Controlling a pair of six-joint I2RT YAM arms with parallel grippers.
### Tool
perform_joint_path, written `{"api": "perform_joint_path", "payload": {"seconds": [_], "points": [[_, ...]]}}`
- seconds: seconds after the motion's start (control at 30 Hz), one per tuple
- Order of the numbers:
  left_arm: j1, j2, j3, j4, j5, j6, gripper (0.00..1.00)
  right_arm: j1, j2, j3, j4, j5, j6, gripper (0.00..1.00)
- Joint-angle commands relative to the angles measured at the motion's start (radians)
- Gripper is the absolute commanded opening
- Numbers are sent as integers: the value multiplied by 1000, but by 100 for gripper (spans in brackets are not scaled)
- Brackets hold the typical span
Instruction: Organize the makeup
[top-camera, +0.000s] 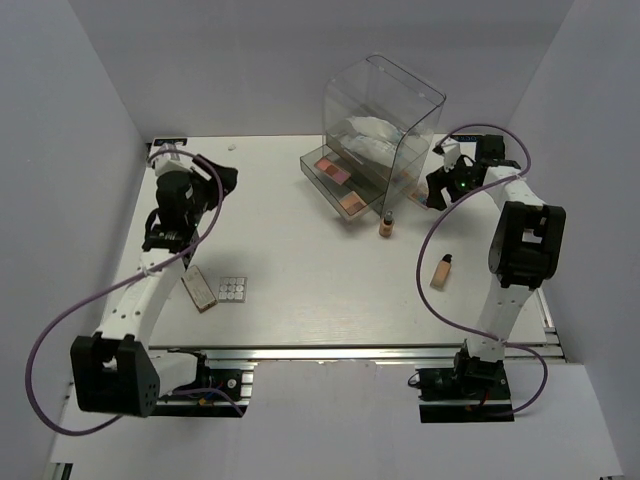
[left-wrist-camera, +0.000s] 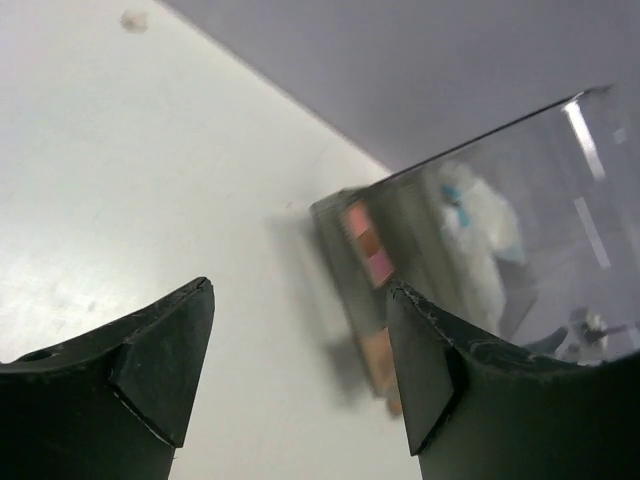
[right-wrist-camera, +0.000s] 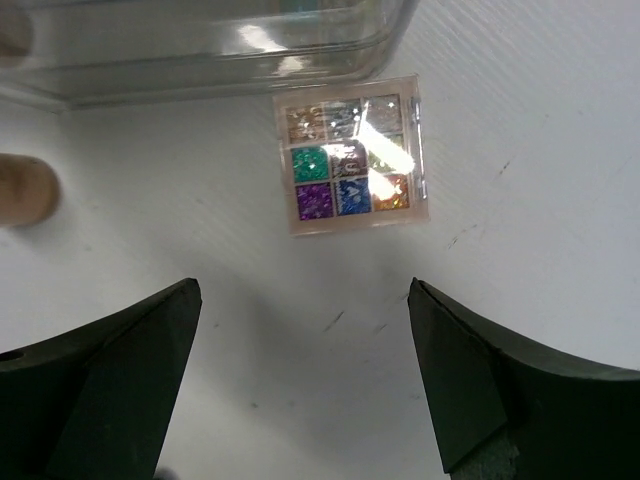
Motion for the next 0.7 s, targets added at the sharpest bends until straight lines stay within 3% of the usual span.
{"api": "perform_joint_path", "payload": {"seconds": [0.0,0.23,0.67], "points": [[-1,-96,-67,-127,-68,69,79,3,77,103,-38,1,-191,89],[-1,-237,-213,-167,-148,39,80,10,171,161,-8,-10,-165,89],[-1,-217,-199,-224,-177,57,83,35,231,161,41,25,-177,89]]}}
